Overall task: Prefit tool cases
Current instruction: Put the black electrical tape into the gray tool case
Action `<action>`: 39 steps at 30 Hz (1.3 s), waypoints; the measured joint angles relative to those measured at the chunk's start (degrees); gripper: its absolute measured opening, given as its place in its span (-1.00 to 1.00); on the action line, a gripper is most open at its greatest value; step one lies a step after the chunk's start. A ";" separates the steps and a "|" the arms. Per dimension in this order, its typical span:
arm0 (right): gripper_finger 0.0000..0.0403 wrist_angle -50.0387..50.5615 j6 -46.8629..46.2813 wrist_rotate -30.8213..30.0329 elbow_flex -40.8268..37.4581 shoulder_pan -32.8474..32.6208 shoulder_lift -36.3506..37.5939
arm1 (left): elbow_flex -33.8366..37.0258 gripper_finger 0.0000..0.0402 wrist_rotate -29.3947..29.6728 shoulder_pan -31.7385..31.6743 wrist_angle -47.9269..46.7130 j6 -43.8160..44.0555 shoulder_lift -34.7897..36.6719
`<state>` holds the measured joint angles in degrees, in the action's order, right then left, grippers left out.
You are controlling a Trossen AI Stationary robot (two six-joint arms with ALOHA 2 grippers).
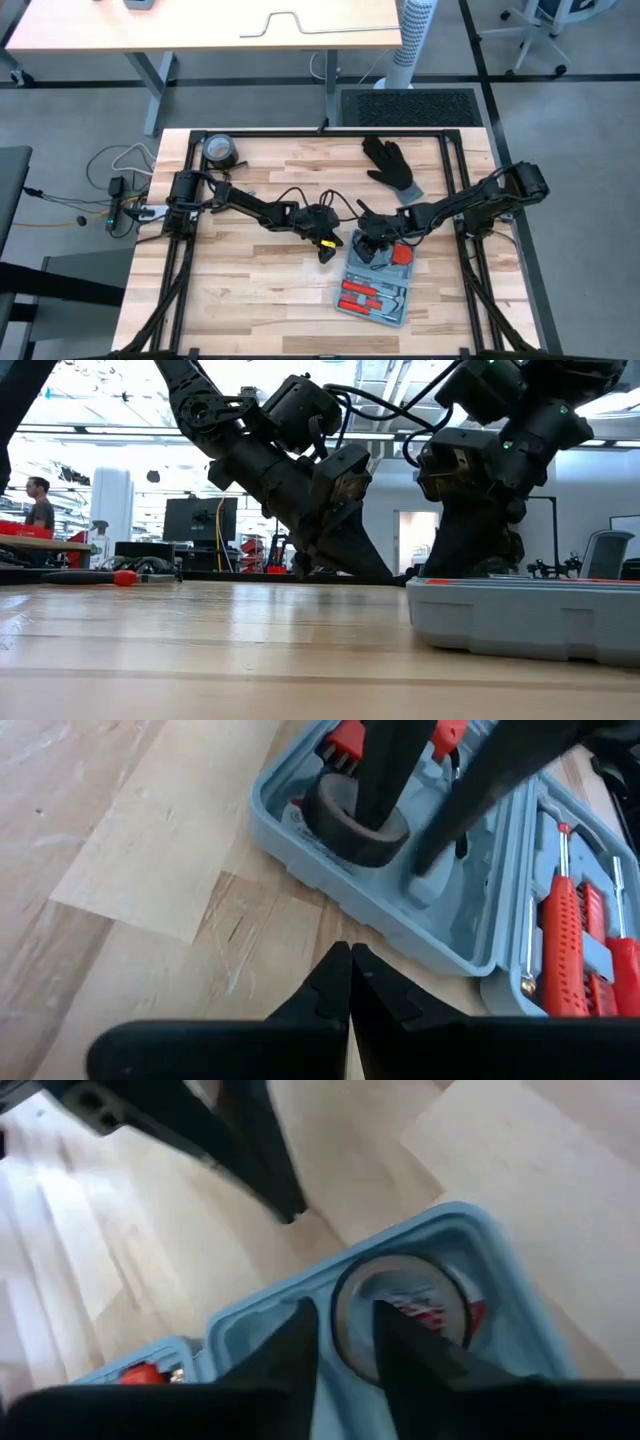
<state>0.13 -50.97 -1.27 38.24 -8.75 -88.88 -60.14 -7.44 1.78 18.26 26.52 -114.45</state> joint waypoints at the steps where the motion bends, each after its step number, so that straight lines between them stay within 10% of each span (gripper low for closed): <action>1: -0.40 -0.38 -0.06 0.03 0.00 -0.28 -0.01 | 0.00 -1.00 -0.22 0.00 -0.05 0.00 0.02; 9: -0.20 -0.38 -1.68 -0.61 -0.04 -1.08 1.22 | 0.00 -1.00 -1.31 0.00 0.00 0.01 0.04; 39: -0.55 13.86 -23.69 -26.99 -0.05 -15.95 10.62 | -7.03 -1.00 -10.30 -3.08 -4.31 -2.91 0.07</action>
<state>14.00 -74.66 -28.25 38.19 -24.70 -78.26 -67.16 -17.75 -1.30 13.95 23.62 -114.39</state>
